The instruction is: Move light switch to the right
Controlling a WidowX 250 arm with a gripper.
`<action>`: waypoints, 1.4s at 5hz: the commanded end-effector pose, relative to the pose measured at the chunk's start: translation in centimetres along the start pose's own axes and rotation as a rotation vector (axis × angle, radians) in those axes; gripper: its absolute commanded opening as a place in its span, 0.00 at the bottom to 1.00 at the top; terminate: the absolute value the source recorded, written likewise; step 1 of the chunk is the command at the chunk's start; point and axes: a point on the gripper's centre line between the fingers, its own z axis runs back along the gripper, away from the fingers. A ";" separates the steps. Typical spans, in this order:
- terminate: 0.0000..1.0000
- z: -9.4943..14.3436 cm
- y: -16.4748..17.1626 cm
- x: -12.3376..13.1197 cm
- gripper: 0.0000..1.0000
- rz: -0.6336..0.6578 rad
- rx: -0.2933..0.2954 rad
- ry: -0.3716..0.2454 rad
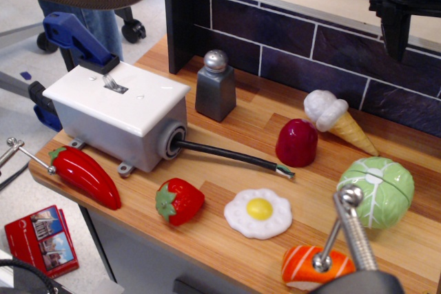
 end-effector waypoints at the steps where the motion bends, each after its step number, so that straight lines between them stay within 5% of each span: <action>1: 0.00 0.0 0.0 0.0 1.00 0.000 0.000 0.000; 3: 0.00 2.8 6.5 -1.5 1.00 -0.004 -0.013 0.020; 7: 0.00 5.4 22.9 -5.8 1.00 -0.078 0.108 0.041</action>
